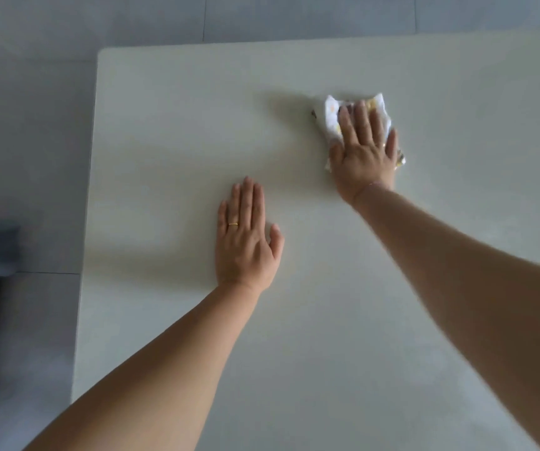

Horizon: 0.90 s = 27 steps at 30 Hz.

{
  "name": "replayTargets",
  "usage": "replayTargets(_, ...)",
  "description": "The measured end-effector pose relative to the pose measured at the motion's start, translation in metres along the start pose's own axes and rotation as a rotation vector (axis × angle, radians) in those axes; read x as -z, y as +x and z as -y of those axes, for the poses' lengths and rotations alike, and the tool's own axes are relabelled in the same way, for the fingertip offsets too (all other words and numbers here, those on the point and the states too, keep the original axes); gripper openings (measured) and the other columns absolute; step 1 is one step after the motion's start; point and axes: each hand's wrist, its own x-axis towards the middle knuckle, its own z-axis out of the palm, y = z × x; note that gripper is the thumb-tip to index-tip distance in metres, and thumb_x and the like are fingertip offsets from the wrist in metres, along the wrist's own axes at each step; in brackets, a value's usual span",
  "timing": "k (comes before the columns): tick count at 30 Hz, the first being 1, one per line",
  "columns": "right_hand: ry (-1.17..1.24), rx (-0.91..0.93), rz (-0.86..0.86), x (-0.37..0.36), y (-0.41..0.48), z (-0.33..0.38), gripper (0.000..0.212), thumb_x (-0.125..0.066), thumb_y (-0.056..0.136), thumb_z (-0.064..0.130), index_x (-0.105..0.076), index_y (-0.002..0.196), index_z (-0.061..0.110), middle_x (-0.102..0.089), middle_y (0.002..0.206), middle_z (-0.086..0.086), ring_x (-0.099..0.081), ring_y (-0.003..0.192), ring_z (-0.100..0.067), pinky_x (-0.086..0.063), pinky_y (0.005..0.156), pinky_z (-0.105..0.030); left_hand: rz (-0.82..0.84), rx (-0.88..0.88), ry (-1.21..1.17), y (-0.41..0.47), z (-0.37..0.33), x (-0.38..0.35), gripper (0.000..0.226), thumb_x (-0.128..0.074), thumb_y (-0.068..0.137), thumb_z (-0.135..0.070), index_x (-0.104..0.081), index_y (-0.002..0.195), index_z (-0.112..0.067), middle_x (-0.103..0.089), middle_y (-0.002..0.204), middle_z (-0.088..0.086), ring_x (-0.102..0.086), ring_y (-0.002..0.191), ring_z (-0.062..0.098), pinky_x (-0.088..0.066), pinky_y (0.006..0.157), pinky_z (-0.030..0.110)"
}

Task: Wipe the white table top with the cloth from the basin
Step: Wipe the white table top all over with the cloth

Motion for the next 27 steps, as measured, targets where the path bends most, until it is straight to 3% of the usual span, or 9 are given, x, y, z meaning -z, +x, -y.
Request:
replayTargets(2, 0.044, -0.141, -0.031, -0.012, -0.012, 0.04, 0.06, -0.032, 0.095, 0.035, -0.01, 0.15, 0.028, -0.002, 0.16, 0.001, 0.005, 0.146, -0.022, 0.013, 0.113, -0.048, 0.006, 0.009, -0.006, 0.0, -0.001, 0.0, 0.064, -0.032, 0.088, -0.031, -0.031, 0.146, -0.003, -0.029, 0.154, 0.014, -0.025, 0.143, 0.028, -0.017, 0.117, 0.042)
replayTargets(5, -0.005, 0.286, 0.096, -0.025, -0.037, 0.08, 0.059, -0.031, 0.096, 0.036, -0.009, 0.15, 0.03, -0.001, 0.16, 0.003, 0.008, 0.146, -0.021, 0.017, 0.111, -0.046, 0.025, 0.018, -0.003, 0.0, -0.003, 0.003, 0.064, -0.032, 0.088, -0.031, -0.033, 0.145, -0.002, -0.033, 0.151, 0.016, -0.028, 0.142, 0.03, -0.02, 0.116, 0.044)
replayTargets(8, -0.105, 0.613, 0.129, -0.011, -0.005, 0.047, 0.055, -0.031, 0.098, 0.038, -0.011, 0.15, 0.032, -0.006, 0.159, 0.006, 0.0, 0.147, -0.019, 0.005, 0.116, -0.044, 0.025, 0.007, -0.003, 0.001, -0.003, 0.005, 0.063, -0.033, 0.088, -0.031, -0.037, 0.143, 0.0, -0.034, 0.15, 0.018, -0.031, 0.14, 0.032, -0.021, 0.115, 0.045)
replayTargets(10, -0.093, 0.442, 0.072, -0.002, 0.025, 0.019, 0.054, -0.03, 0.099, 0.036, -0.013, 0.15, 0.031, -0.008, 0.16, 0.004, -0.002, 0.147, -0.019, 0.002, 0.116, -0.044, 0.024, -0.001, -0.025, 0.002, -0.001, 0.006, 0.064, -0.033, 0.088, -0.031, -0.034, 0.144, -0.001, -0.031, 0.152, 0.016, -0.028, 0.141, 0.032, -0.019, 0.115, 0.045)
replayTargets(14, 0.061, -0.209, -0.066, -0.007, 0.041, 0.042, 0.058, -0.029, 0.095, 0.033, -0.01, 0.15, 0.029, -0.002, 0.16, 0.003, 0.005, 0.146, -0.02, 0.009, 0.115, -0.047, -0.017, -0.036, -0.057, 0.019, -0.003, 0.011, 0.063, -0.035, 0.088, -0.031, -0.035, 0.144, -0.002, -0.031, 0.153, 0.015, -0.028, 0.142, 0.031, -0.014, 0.117, 0.044)
replayTargets(16, 0.058, -0.162, -0.023, -0.016, 0.029, 0.073, 0.061, -0.031, 0.094, 0.031, -0.008, 0.151, 0.027, 0.001, 0.16, 0.002, 0.008, 0.146, -0.023, 0.012, 0.113, -0.05, -0.065, -0.019, -0.046, 0.041, -0.006, 0.011, 0.062, -0.036, 0.091, -0.032, -0.034, 0.144, -0.001, -0.03, 0.153, 0.016, -0.026, 0.142, 0.031, -0.013, 0.118, 0.043)
replayTargets(19, -0.042, 0.346, 0.105, -0.013, 0.021, 0.071, 0.056, -0.027, 0.098, 0.037, -0.008, 0.15, 0.032, 0.0, 0.16, 0.006, 0.007, 0.146, -0.02, 0.011, 0.114, -0.046, -0.058, 0.057, -0.043, 0.074, -0.005, 0.006, 0.063, -0.033, 0.096, -0.037, -0.025, 0.148, -0.003, -0.021, 0.157, 0.013, -0.016, 0.146, 0.028, -0.008, 0.12, 0.041)
replayTargets(21, -0.087, 0.517, 0.118, -0.001, 0.043, 0.039, 0.054, -0.027, 0.099, 0.04, -0.011, 0.15, 0.034, -0.004, 0.16, 0.007, 0.001, 0.147, -0.018, 0.004, 0.116, -0.042, -0.029, 0.073, -0.044, 0.082, -0.002, 0.0, 0.065, -0.036, 0.095, -0.038, -0.021, 0.148, -0.004, -0.018, 0.158, 0.012, -0.013, 0.146, 0.027, -0.008, 0.119, 0.041)
replayTargets(27, 0.002, -0.116, 0.006, -0.001, 0.082, 0.049, 0.059, -0.029, 0.096, 0.032, -0.008, 0.15, 0.028, 0.001, 0.16, 0.003, 0.006, 0.146, -0.022, 0.007, 0.113, -0.053, -0.044, 0.077, -0.058, 0.082, -0.003, -0.002, 0.068, -0.037, 0.091, -0.038, -0.024, 0.148, -0.004, -0.021, 0.157, 0.012, -0.016, 0.146, 0.027, -0.013, 0.119, 0.042)
